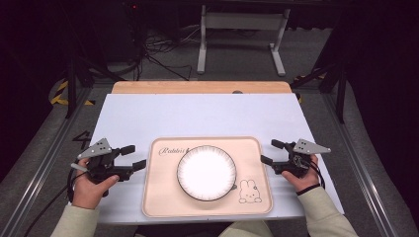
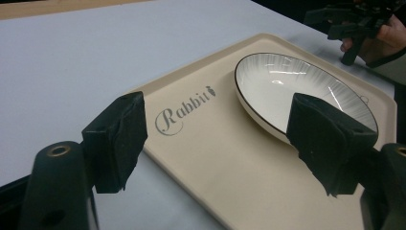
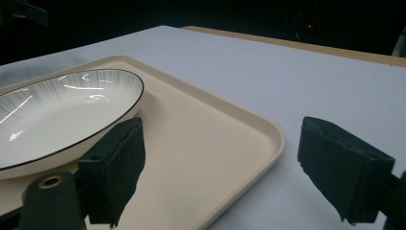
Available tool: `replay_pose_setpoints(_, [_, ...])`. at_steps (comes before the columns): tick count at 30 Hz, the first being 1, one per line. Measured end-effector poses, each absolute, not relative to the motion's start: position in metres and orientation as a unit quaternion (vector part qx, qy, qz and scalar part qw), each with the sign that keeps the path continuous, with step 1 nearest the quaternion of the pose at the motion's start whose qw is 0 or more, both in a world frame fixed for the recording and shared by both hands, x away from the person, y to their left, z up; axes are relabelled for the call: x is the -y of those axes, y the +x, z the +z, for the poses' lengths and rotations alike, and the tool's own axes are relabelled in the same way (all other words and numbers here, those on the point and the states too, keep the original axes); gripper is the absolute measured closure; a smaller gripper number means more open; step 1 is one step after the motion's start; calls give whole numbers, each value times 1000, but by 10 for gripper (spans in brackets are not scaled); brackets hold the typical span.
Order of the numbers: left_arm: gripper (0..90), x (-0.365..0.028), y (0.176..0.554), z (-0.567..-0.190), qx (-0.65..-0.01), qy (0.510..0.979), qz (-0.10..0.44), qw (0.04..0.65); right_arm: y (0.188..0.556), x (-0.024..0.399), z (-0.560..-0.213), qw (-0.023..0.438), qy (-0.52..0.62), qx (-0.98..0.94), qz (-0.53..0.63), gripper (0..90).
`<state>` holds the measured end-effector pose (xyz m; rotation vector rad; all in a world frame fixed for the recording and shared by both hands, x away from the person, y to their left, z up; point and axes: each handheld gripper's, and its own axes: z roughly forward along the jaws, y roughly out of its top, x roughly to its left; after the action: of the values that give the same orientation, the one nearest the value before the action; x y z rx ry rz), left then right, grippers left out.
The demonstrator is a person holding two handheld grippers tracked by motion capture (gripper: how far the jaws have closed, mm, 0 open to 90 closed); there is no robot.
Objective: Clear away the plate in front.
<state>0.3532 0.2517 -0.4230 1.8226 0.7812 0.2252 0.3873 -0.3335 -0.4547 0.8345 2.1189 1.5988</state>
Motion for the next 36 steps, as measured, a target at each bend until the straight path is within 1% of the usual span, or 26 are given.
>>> replay_pose_setpoints(5, [218,-258,349,-431,-326,759,103,554,387,333,-455,178,296,-750,565,172])
replay_pose_setpoints(9, [237,-261,344,-438,-327,748,100,569,387,333,-455,178,294,-750,565,173])
replay_pose_setpoints(13, [239,-263,341,-443,-327,748,110,567,387,333,-455,179,293,-752,563,173])
replay_pose_setpoints(21, [192,-267,338,-453,-327,743,131,569,387,333,-455,179,293,-751,563,173])
replay_pose_setpoints(25, [183,-268,338,-458,-329,740,141,569,387,333,-455,180,293,-751,563,173])
replay_pose_setpoints(31, [172,-268,338,-467,-340,736,132,570,387,333,-455,179,293,-751,563,173])
replay_pose_setpoints(36, [158,-269,337,-469,-340,733,136,574,387,333,-455,180,293,-752,563,173])
